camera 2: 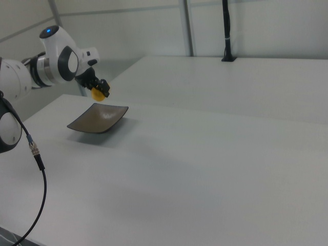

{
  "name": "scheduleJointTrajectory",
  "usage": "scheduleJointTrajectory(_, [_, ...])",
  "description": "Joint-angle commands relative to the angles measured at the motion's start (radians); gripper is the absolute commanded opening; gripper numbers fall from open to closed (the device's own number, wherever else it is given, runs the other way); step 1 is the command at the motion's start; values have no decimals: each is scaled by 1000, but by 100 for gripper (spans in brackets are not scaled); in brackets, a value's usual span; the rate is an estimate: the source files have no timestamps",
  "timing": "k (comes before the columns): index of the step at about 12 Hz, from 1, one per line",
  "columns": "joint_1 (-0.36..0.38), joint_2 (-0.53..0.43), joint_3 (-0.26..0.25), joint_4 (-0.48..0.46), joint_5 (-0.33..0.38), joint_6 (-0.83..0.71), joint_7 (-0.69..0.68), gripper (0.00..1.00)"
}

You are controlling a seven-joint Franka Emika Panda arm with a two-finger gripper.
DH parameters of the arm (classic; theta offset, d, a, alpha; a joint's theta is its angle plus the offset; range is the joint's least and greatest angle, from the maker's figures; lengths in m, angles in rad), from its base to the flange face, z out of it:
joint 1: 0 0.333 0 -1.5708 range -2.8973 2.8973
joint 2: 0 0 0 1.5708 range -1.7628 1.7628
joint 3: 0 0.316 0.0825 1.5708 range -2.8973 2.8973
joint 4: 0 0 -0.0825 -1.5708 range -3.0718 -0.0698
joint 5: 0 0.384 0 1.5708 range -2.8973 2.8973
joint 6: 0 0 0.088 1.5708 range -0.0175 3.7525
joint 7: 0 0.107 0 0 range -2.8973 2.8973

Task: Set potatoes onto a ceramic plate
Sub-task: 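Lift the held potato and carry it over the brown plate, then lower the potato onto the plate and open the gripper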

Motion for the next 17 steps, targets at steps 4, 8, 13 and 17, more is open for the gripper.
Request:
scheduleJointTrajectory(4, [53, 117, -20, -13, -36, 167, 17, 23])
scheduleJointTrajectory(8, [85, 196, -20, -13, -45, 248, 17, 43])
scheduleJointTrajectory(13, [87, 204, -20, -13, -54, 261, 32, 100])
scheduleJointTrajectory(17, [87, 123, -20, -70, -54, 245, 45, 100])
